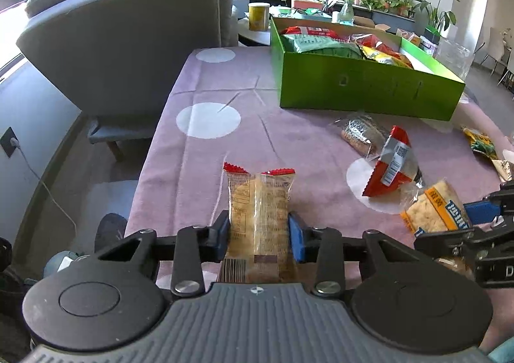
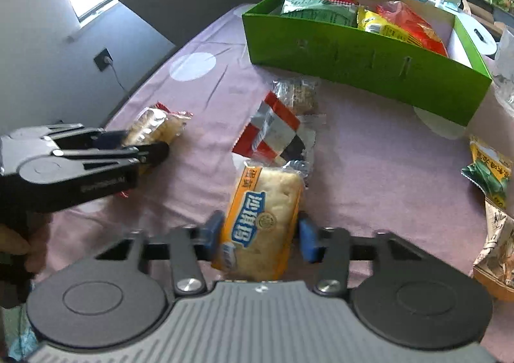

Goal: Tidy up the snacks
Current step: 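Carry both packs over the green box with both grippers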

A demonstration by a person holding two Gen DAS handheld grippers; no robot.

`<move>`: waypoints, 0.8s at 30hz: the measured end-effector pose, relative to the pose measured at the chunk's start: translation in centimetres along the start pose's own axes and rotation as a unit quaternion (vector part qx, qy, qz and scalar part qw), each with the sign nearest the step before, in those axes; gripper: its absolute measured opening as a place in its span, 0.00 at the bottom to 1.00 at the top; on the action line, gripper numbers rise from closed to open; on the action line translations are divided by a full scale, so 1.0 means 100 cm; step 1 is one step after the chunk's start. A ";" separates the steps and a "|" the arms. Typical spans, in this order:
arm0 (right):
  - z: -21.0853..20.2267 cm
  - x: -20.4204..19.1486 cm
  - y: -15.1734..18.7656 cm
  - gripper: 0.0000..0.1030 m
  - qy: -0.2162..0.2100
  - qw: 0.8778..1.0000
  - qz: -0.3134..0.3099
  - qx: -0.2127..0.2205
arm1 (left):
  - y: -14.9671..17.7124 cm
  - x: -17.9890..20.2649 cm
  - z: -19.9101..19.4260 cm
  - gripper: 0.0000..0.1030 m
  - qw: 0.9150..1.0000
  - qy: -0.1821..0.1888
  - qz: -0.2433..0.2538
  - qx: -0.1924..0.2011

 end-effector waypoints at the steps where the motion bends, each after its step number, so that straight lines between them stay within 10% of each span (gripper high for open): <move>1: -0.002 0.000 0.000 0.44 0.004 1.000 -0.002 0.003 | 0.000 0.001 -0.002 0.34 1.000 0.001 0.001 0.003; 24: -0.060 0.032 -0.013 0.44 -0.021 0.994 0.027 0.100 | -0.034 0.042 -0.044 0.34 0.996 0.038 0.048 0.063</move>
Point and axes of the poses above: each gripper's, at about its wrist camera, not at the fingertips, and z roughly the way its jaws point, x to its right, y to its underside, the point moved 3 cm from there along z, roughly the way its jaws point, and after that the axes turned 15 degrees about -x, right-handed, at the moved point
